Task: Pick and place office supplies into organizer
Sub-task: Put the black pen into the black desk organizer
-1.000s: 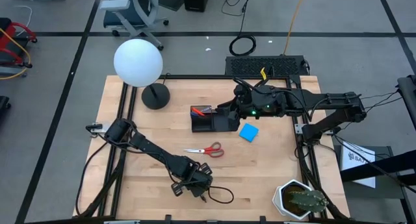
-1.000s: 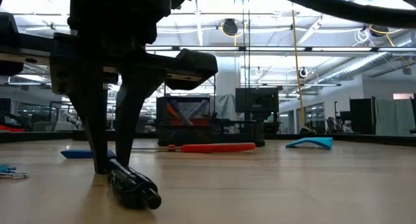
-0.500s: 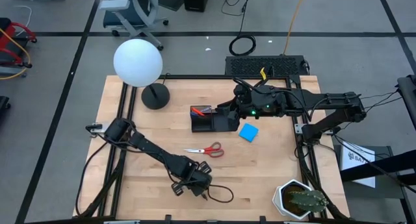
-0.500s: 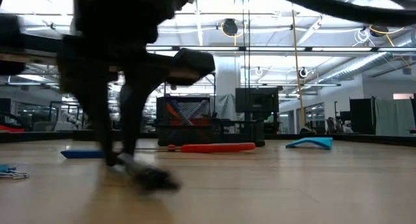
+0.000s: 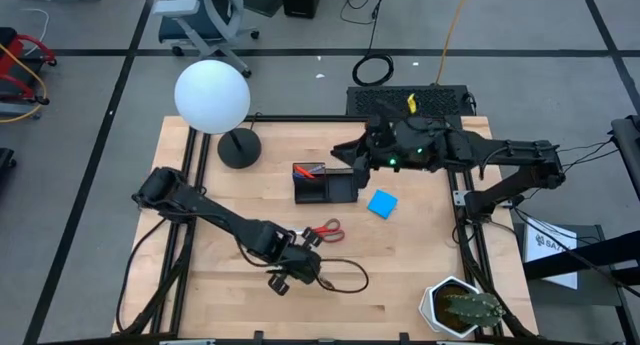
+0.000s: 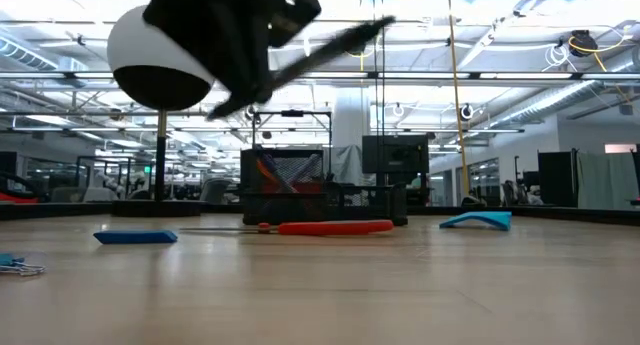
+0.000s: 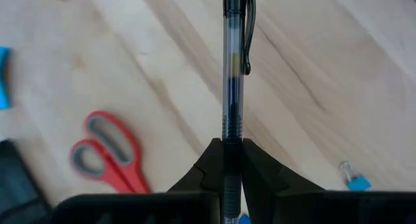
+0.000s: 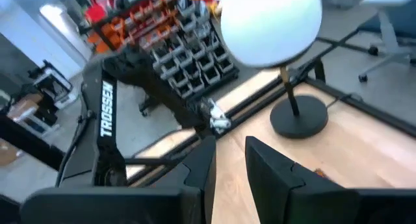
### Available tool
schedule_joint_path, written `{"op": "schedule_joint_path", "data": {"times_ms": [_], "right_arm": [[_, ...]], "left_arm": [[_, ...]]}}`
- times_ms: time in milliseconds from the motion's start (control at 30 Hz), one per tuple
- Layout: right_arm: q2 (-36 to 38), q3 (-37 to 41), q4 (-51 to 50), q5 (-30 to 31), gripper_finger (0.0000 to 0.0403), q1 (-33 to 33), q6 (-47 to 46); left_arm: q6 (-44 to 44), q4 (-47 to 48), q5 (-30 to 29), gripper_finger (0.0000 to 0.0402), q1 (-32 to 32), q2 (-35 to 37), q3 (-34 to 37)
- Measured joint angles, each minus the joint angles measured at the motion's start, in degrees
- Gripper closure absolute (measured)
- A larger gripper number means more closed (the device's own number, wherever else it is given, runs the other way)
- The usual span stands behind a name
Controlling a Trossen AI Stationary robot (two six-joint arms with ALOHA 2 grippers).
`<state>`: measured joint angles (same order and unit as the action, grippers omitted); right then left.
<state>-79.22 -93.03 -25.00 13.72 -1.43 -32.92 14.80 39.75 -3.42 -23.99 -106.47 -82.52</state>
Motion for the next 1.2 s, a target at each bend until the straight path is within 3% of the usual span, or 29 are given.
{"op": "schedule_joint_path", "data": {"times_ms": [467,900,1200], "right_arm": [[8.4,0.0,0.3,7.3,0.0330,2.2,6.7],[9.8,0.0,1.7,6.8,0.0330,0.7,10.3],[9.8,0.0,9.5,1.0,0.0330,-2.7,13.9]], "left_arm": [[-16.1,0.5,-8.5,0.0373,0.5,11.2,-0.1],[-27.5,-5.7,-13.2,0.0373,4.5,21.7,-0.2],[-29.1,-9.0,-13.2,0.0371,7.3,24.4,-0.2]]}}
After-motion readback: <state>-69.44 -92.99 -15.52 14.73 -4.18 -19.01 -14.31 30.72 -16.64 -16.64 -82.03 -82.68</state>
